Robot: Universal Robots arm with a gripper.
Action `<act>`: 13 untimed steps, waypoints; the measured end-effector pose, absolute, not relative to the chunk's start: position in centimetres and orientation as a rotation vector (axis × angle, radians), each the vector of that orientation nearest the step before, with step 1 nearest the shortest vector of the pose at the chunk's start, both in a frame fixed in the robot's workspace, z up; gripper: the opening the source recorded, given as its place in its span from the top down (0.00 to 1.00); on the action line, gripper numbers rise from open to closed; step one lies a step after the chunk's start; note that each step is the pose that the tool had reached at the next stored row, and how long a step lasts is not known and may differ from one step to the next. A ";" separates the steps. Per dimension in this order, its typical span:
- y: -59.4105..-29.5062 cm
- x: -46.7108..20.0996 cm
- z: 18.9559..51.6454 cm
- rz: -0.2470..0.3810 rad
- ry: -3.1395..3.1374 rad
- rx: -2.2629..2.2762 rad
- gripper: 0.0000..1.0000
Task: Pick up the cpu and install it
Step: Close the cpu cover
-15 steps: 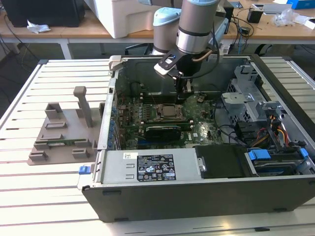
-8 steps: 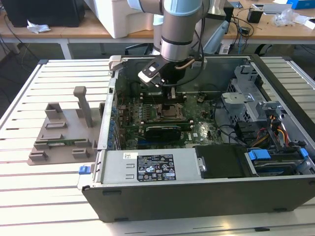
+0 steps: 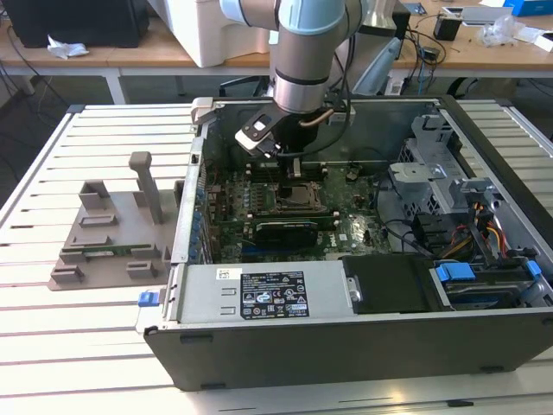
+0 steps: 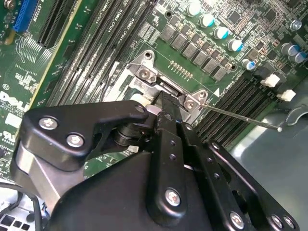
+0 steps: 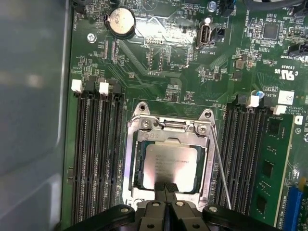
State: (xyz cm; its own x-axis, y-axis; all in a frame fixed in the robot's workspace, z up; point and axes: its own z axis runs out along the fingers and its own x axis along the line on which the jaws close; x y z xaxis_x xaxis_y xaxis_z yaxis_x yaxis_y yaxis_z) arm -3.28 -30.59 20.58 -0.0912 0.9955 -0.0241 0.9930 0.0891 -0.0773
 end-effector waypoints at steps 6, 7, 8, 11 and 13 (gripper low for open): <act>-30.6 -3.3 22.4 0.114 -2.293 -2.095 0.89; -30.6 -3.3 22.7 0.114 -2.293 -2.095 0.89; -30.6 -3.3 22.8 0.114 -2.293 -2.095 0.89; -30.6 -3.3 23.2 0.114 -2.293 -2.095 0.89; -30.6 -3.3 23.6 0.114 -2.293 -2.095 0.89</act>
State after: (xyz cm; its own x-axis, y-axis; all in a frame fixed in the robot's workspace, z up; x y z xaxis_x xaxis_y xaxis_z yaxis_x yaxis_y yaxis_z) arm -3.28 -30.59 23.60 -0.0911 0.9955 -0.0246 0.9930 0.0889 -0.0771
